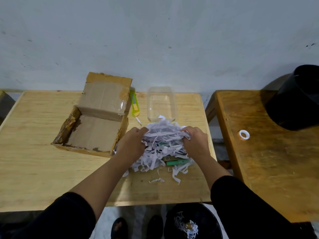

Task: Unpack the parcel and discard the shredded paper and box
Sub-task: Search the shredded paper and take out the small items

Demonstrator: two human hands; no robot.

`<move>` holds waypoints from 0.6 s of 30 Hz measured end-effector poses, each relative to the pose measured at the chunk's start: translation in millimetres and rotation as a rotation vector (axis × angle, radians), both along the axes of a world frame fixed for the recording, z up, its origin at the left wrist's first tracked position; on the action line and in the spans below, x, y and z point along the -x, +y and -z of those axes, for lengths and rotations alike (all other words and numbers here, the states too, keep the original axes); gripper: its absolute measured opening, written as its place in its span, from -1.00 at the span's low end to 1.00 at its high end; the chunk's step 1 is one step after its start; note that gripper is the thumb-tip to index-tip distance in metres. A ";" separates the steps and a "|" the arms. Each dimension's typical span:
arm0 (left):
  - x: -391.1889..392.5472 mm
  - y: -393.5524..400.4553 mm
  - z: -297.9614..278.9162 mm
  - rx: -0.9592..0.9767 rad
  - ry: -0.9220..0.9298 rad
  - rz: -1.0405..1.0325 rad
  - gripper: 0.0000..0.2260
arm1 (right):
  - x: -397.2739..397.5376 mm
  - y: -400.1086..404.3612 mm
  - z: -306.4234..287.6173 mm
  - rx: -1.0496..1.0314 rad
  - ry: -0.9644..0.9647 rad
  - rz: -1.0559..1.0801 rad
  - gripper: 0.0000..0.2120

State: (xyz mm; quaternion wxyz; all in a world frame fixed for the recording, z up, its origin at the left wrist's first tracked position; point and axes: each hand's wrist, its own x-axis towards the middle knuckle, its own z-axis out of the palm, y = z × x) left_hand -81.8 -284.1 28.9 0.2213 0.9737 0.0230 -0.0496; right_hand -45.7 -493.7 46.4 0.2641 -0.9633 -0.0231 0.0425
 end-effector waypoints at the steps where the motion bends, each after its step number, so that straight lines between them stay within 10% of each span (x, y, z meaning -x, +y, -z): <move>1: -0.4 -1.2 2.1 0.082 -0.029 0.009 -0.57 | 0.4 2.6 -0.1 -0.036 -0.009 0.043 -0.82; 7: -5.0 -12.8 -11.4 0.449 -0.233 -0.044 -0.52 | 6.6 21.9 -9.1 -0.451 0.271 -0.147 -0.57; 12: -3.0 -24.5 -15.1 0.251 -0.406 0.178 -0.50 | 4.6 17.8 -8.8 -0.645 0.246 0.015 -0.60; 18: 0.9 -44.7 3.3 -0.117 -0.006 0.365 -0.22 | 14.6 -4.5 -2.0 -0.401 0.129 -0.103 -0.49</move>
